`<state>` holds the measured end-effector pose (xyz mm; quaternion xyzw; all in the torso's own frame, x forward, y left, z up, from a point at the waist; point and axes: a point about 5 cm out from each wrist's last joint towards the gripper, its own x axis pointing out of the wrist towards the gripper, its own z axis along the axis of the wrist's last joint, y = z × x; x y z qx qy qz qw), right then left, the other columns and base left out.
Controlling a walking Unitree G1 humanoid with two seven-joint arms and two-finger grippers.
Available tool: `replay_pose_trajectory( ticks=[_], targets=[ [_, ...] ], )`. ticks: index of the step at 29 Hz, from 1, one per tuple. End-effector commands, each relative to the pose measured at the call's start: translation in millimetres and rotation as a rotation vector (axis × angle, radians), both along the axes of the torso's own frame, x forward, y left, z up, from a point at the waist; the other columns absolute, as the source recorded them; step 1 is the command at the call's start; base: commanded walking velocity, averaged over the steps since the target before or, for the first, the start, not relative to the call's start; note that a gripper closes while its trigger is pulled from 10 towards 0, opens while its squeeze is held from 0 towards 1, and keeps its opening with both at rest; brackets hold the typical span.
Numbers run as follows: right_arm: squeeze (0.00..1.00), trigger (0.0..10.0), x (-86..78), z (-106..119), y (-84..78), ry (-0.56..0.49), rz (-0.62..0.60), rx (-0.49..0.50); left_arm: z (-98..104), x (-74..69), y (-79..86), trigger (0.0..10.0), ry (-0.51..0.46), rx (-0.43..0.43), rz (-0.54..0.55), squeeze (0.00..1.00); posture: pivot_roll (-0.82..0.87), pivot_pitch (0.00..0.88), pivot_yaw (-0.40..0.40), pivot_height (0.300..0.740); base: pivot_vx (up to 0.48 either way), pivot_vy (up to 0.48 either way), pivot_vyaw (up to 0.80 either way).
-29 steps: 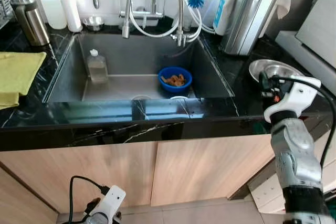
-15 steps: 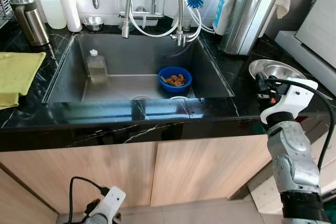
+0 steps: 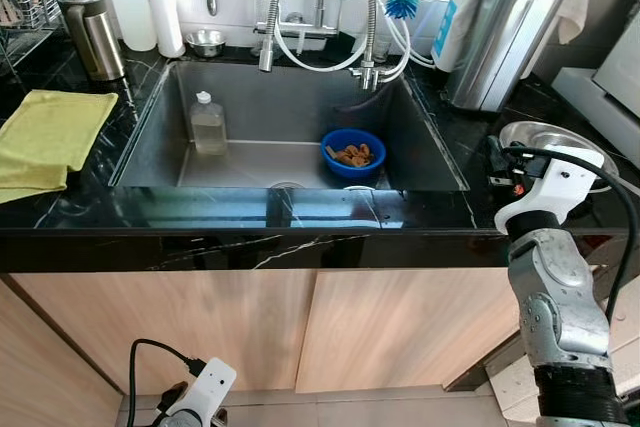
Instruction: Kitchen organization
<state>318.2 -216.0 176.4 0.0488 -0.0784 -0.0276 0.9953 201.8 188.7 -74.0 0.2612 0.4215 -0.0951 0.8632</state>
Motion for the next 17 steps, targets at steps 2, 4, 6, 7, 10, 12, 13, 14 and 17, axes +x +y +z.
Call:
replay_pose_trajectory(
  ticks=[2,4,6,7,10,12,13,14,17],
  targets=[
    [0.00,10.0,-1.0,2,-1.0,0.004,-0.004,-0.004,-1,-1.8,-1.0,10.0,0.013,0.014,-0.022,0.00,0.13,0.039,-0.107,0.740,0.000,0.000,0.00],
    [0.00,10.0,-1.1,2,-0.8,0.009,-0.002,-0.014,-1,-1.5,-0.9,10.0,0.013,0.016,-0.023,0.00,0.13,0.041,-0.106,0.740,0.000,0.000,0.00],
    [0.00,10.0,-1.4,2,-0.7,0.010,-0.003,-0.024,-1,-1.4,-0.9,10.0,0.013,0.016,-0.023,0.00,0.13,0.041,-0.106,0.740,0.000,0.000,0.00],
    [0.00,10.0,-1.4,2,-0.7,0.010,-0.004,-0.024,-1,-1.3,-0.9,10.0,0.013,0.016,-0.022,0.00,0.13,0.042,-0.106,0.740,0.000,0.000,0.41],
    [0.00,10.0,-1.4,3,-0.8,0.007,-0.007,-0.023,-1,-1.0,-0.7,10.0,0.014,0.017,-0.018,0.00,0.13,0.044,-0.106,0.740,0.000,0.000,0.62],
    [0.00,10.0,-1.3,2,-0.8,0.010,-0.010,0.000,-1,-1.3,0.0,10.0,0.018,-0.012,0.027,0.00,0.13,0.044,-0.106,0.740,0.000,0.000,0.00],
    [0.00,10.0,-1.3,3,-0.7,0.009,-0.010,0.001,-1,-1.5,1.5,10.0,0.021,-0.057,0.104,0.00,0.13,0.044,-0.106,0.740,0.000,0.000,0.00],
    [0.00,10.0,-1.2,3,-0.8,0.008,-0.010,-0.004,-1,-0.5,4.7,10.0,0.018,-0.096,0.188,0.00,0.12,0.045,-0.106,0.740,0.000,0.000,0.00],
    [0.00,10.0,-1.5,4,-1.9,0.006,-0.010,-0.009,5,6.5,15.8,10.0,-0.013,-0.160,0.346,0.00,0.12,0.047,-0.108,0.740,0.000,0.000,0.00]
  ],
)
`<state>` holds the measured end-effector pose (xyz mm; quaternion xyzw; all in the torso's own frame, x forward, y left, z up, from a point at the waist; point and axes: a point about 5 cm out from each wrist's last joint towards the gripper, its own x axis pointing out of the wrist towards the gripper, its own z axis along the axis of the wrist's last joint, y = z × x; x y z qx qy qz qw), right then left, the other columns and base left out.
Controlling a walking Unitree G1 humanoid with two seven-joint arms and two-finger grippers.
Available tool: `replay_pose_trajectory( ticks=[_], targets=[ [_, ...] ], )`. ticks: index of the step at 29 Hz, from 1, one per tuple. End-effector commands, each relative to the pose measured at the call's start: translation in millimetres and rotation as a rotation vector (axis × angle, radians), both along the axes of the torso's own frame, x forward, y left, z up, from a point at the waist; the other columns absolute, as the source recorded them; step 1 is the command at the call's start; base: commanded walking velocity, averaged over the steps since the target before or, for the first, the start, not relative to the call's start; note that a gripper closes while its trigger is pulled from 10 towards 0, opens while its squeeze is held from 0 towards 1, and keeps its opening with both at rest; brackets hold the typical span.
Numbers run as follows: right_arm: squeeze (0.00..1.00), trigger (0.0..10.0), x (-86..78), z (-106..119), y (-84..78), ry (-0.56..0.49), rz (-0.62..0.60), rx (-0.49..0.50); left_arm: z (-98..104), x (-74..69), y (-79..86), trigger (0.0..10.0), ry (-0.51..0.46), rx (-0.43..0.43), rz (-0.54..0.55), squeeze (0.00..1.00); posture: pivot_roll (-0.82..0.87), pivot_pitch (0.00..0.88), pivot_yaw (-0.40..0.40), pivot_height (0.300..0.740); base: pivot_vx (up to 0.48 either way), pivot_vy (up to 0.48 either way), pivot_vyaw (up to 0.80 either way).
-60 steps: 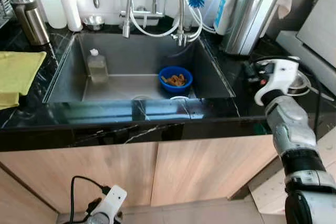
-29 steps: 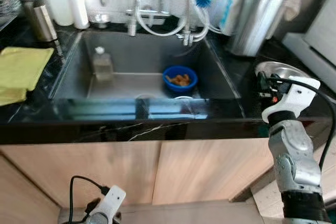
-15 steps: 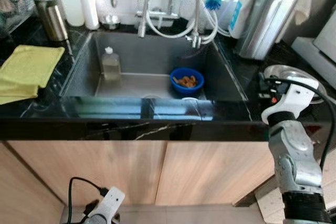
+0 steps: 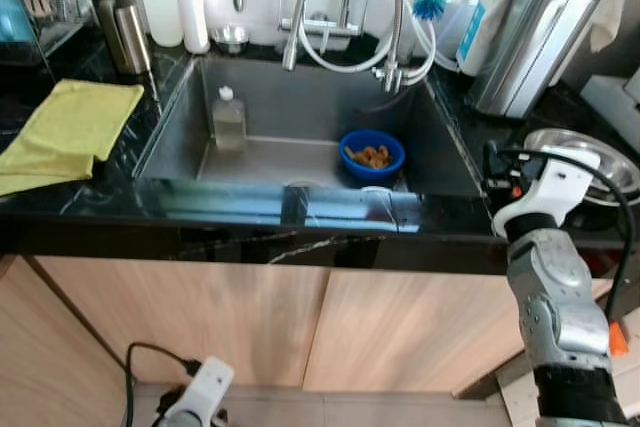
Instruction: Kitchen organization
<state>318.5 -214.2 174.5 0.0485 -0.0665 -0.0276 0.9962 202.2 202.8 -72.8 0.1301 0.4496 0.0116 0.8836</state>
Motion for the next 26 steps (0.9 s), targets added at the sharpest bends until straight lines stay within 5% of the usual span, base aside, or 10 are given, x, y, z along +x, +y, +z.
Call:
replay_pose_trajectory(
  ticks=[1,14,26],
  targets=[
    [0.00,10.0,-1.8,7,-3.8,-0.018,-0.011,-0.010,5,7.7,2.1,10.0,-0.019,-0.009,0.018,0.00,0.12,0.048,-0.108,0.740,0.000,0.000,0.00],
    [0.00,10.0,-2.1,7,-5.2,-0.014,-0.014,-0.016,9,18.6,-7.8,10.0,-0.041,-0.020,-0.044,0.00,0.12,0.049,-0.109,0.740,0.000,0.000,0.00],
    [0.00,10.0,-1.9,7,-2.9,-0.027,-0.011,-0.001,10,19.1,-6.9,10.0,-0.039,0.001,-0.051,0.00,0.12,0.040,-0.106,0.740,0.020,-0.274,0.32]
  ],
)
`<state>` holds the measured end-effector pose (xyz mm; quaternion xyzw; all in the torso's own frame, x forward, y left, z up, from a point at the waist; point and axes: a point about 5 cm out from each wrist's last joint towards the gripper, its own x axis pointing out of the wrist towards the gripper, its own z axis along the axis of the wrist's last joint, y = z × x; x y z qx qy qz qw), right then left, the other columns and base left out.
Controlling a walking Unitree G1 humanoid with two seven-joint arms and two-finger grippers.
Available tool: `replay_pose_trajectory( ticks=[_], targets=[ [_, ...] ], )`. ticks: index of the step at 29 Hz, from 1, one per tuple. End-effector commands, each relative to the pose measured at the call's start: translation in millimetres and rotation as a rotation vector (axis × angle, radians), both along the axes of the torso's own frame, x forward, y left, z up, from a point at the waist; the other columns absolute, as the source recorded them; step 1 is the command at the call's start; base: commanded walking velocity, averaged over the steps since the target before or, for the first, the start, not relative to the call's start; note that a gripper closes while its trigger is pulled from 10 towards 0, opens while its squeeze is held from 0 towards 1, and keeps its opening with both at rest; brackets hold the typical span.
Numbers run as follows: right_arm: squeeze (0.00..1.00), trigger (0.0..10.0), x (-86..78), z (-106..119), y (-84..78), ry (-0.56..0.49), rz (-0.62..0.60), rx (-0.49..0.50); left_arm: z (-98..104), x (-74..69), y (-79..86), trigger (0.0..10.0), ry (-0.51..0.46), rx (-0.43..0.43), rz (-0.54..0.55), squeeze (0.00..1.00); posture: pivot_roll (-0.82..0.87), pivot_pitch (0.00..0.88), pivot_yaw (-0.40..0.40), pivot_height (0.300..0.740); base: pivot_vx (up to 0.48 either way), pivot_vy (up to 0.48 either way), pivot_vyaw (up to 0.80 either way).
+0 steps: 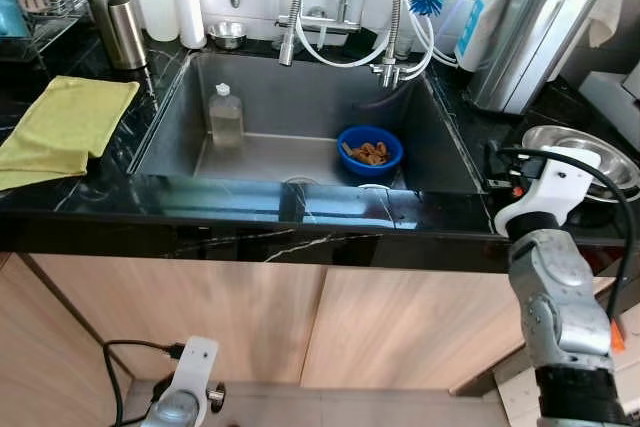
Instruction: Kitchen organization
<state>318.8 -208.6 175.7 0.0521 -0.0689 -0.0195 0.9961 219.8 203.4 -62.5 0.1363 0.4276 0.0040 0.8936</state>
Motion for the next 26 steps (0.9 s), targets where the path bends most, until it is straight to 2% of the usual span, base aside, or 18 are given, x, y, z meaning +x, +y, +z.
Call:
replay_pose_trajectory(
  ticks=[1,7,11,20,26],
  targets=[
    [0.00,10.0,-2.3,6,-8.5,-0.021,-0.027,-0.007,-1,1.5,-7.5,10.0,0.006,0.000,-0.026,0.00,0.12,0.040,-0.106,0.740,0.240,-0.285,0.00],
    [0.00,10.0,-1.8,6,-9.4,-0.011,-0.031,-0.041,0,2.4,-9.4,10.0,0.001,-0.002,-0.030,0.00,0.12,0.032,-0.106,0.740,0.246,-0.281,0.00],
    [0.00,10.0,-2.0,6,-9.0,-0.015,-0.030,-0.031,0,2.2,-9.7,10.0,0.000,-0.002,-0.032,0.00,0.12,0.031,-0.106,0.740,0.250,-0.273,0.10],
    [0.00,10.0,-2.0,6,-11.8,-0.011,-0.046,-0.016,1,5.8,-18.5,10.0,-0.031,-0.021,-0.075,0.00,0.12,0.038,-0.110,0.740,0.028,0.000,0.00],
    [0.00,10.0,-4.0,6,-17.7,-0.012,-0.075,-0.009,2,6.4,-18.2,10.0,-0.037,-0.017,-0.073,0.00,0.12,0.039,-0.112,0.740,0.000,0.000,0.00]
  ],
)
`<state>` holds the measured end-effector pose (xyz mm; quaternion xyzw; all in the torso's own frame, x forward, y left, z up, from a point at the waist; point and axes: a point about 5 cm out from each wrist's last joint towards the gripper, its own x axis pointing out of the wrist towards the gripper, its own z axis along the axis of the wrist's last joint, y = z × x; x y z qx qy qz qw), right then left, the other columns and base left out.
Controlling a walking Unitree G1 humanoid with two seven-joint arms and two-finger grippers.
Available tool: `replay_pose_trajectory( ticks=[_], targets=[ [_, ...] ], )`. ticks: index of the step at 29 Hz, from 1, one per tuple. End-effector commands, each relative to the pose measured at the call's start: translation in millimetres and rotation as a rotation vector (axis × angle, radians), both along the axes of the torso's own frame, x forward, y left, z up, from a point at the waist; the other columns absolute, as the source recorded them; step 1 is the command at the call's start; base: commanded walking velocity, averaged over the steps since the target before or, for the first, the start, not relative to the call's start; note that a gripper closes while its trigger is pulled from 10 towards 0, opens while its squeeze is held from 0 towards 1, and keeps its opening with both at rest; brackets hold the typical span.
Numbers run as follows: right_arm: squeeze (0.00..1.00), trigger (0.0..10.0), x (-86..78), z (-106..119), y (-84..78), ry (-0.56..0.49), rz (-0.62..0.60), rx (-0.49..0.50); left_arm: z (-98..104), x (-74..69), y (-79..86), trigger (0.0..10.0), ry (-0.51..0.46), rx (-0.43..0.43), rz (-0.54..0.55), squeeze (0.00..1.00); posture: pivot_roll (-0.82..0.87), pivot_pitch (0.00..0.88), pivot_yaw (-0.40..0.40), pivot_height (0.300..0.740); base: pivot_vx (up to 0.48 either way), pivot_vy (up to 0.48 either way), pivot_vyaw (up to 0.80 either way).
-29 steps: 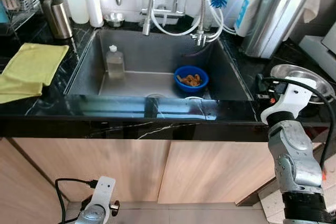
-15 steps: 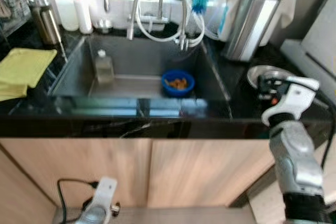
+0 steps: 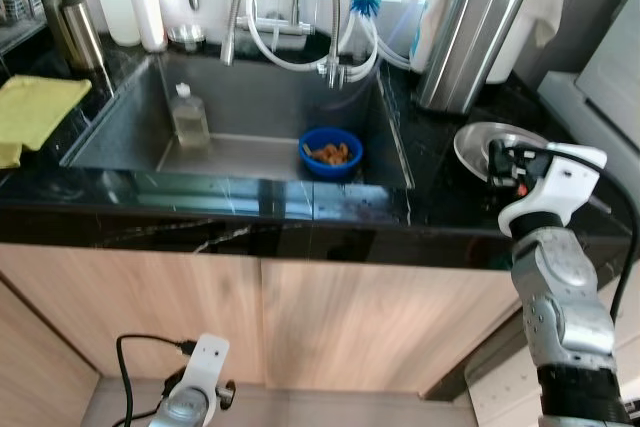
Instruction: Kitchen organization
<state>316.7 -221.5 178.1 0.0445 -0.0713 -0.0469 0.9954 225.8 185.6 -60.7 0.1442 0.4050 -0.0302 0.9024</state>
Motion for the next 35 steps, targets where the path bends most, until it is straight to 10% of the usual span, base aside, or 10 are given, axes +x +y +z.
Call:
replay_pose_trajectory(
  ticks=[1,12,14,15,16,20,22,23,35],
  targets=[
    [0.00,10.0,-2.0,4,-5.0,-0.015,-0.021,0.006,0,0.4,-0.2,10.0,0.004,0.002,0.000,0.00,0.12,0.039,-0.112,0.740,0.000,0.000,0.00],
    [0.00,10.0,-16.4,7,-34.3,-0.047,-0.234,-0.003,0,0.1,-0.7,10.0,0.005,0.016,-0.027,0.00,0.11,0.048,-0.108,0.740,0.000,0.000,0.00],
    [0.13,10.0,-19.1,6,-39.2,-0.044,-0.261,0.005,-1,-0.6,-0.9,10.0,0.008,0.019,-0.032,0.00,0.11,0.049,-0.108,0.740,0.000,0.000,0.00],
    [0.76,10.0,-23.6,3,-47.4,-0.033,-0.310,0.018,-1,-1.5,-1.5,10.0,0.011,0.025,-0.045,0.00,0.11,0.049,-0.108,0.740,0.000,0.000,0.00],
    [1.00,10.0,-25.1,2,-50.2,-0.030,-0.326,0.023,-1,-1.8,-1.8,10.0,0.011,0.025,-0.048,0.00,0.11,0.050,-0.108,0.740,0.000,0.000,0.00],
    [1.00,10.0,-28.1,1,-56.6,-0.032,-0.384,0.050,-2,-2.1,-2.4,10.0,0.012,0.029,-0.057,0.00,0.11,0.051,-0.107,0.740,0.000,0.000,0.00],
    [0.64,10.0,-31.3,2,-64.3,-0.035,-0.455,0.086,-2,-2.5,-3.1,10.0,0.013,0.033,-0.068,0.00,0.11,0.050,-0.107,0.740,0.000,0.000,0.00],
    [0.00,10.0,-31.3,3,-66.2,-0.033,-0.470,0.083,-2,-2.7,-3.1,10.0,0.014,0.033,-0.069,0.00,0.11,0.049,-0.106,0.740,0.000,0.000,0.00],
    [0.00,10.0,-38.2,-2,-89.7,-0.010,-0.619,0.175,-4,-6.2,-4.4,10.0,0.020,0.045,-0.101,0.00,0.12,0.031,-0.105,0.740,0.000,0.000,0.00]
  ],
)
